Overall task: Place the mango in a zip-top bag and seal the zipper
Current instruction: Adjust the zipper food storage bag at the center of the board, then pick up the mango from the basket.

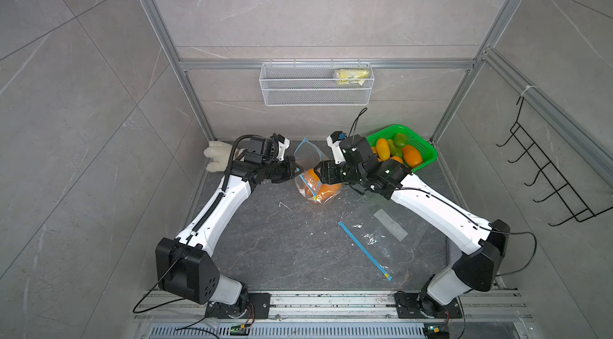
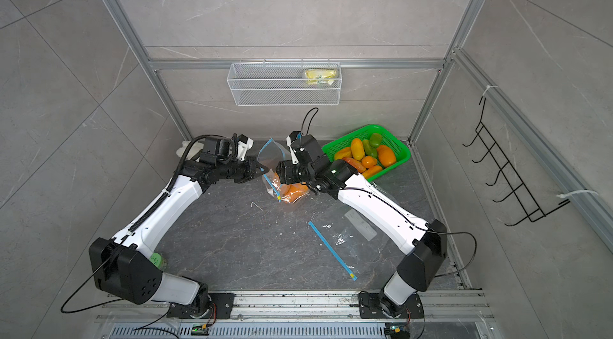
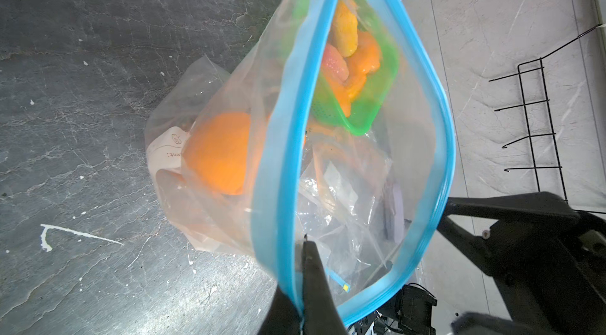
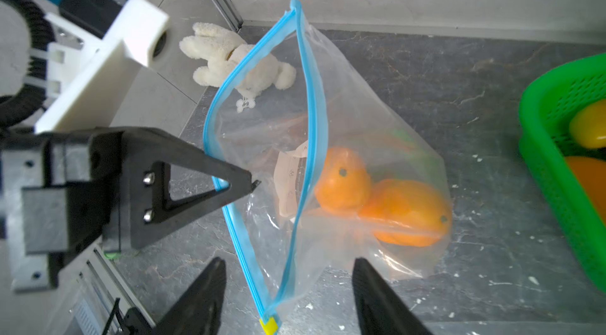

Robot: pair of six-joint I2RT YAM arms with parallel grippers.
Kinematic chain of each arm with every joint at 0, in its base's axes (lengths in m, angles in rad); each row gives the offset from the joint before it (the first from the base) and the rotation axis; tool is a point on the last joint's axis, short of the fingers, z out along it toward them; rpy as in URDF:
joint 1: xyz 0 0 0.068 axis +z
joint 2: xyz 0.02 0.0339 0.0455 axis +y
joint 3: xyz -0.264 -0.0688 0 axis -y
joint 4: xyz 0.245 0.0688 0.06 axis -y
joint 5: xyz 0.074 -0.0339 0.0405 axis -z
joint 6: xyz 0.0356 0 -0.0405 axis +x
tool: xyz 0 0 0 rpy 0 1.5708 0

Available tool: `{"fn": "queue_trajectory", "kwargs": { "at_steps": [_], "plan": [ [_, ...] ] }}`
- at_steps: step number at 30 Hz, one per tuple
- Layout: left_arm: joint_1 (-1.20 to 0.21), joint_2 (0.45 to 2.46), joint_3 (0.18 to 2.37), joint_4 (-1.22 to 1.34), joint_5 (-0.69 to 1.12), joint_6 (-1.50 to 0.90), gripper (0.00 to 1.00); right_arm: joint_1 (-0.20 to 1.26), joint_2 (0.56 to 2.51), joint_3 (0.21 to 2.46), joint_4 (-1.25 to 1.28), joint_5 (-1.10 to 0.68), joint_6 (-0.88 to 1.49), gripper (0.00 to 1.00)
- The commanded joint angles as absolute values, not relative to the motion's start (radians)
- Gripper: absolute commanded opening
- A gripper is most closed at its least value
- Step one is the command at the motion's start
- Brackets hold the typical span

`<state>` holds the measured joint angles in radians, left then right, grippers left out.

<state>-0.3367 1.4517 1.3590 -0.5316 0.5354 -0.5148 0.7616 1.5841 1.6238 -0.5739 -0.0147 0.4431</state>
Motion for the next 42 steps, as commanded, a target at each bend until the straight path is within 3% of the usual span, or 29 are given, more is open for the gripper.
{"fn": "queue_trajectory", "kwargs": {
  "at_steps": [1, 6, 14, 21, 32, 39, 42],
  "plan": [
    [-0.338, 1.451, 1.39, -0.496, 0.572, -0.533, 0.01, 0.727, 1.447, 1.554, -0.532, -0.05, 0.427, 0.71],
    [-0.337, 1.478, 1.501, -0.56, 0.564, -0.53, 0.0, 0.64, 1.403, 1.515, -0.638, 0.12, 0.4, 0.78],
    [-0.337, 1.436, 1.499, -0.525, 0.593, -0.556, 0.01, 0.484, 1.616, 1.562, -0.785, 0.453, 0.385, 0.81],
    [-0.337, 1.425, 1.453, -0.526, 0.596, -0.548, 0.01, 0.356, 1.862, 1.726, -0.723, 0.442, 0.307, 0.84],
    [-0.338, 1.435, 1.424, -0.523, 0.615, -0.55, 0.01, 0.216, 2.411, 2.317, -0.803, 0.342, 0.19, 0.92],
    [-0.338, 1.452, 1.39, -0.524, 0.62, -0.544, 0.02, 0.186, 2.866, 3.077, -1.083, 0.353, 0.167, 0.88],
    [-0.338, 1.46, 1.371, -0.51, 0.622, -0.55, 0.02, 0.174, 2.844, 2.991, -1.042, 0.352, 0.182, 0.84]
  ]
}}
